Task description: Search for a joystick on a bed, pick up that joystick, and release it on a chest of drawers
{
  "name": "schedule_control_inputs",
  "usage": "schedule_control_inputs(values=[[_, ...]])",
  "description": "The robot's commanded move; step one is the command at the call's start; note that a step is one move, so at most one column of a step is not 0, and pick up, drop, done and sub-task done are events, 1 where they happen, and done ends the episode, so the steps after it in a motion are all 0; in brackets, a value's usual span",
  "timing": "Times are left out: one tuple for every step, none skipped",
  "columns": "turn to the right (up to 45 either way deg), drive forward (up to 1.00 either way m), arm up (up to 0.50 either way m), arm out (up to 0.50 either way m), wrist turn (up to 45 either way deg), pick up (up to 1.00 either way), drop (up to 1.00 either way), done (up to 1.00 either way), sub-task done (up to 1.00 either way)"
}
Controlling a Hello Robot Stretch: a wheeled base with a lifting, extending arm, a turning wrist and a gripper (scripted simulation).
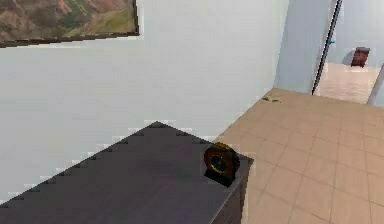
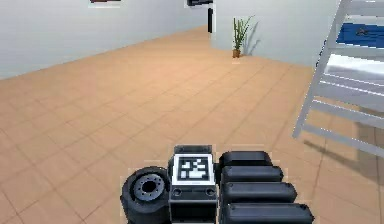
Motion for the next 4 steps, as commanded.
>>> schedule_control_inputs(values=[[27.0, 0.0, 0.0, 0.0, 0.0, 0.0, 0.0, 0.0, 0.0], [0.0, 0.1, 0.0, 0.0, 0.0, 0.0, 0.0, 0.0, 0.0], [-45.0, 0.0, 0.0, 0.0, 0.0, 0.0, 0.0, 0.0, 0.0], [-45.0, 0.0, 0.0, 0.0, 0.0, 0.0, 0.0, 0.0, 0.0]])
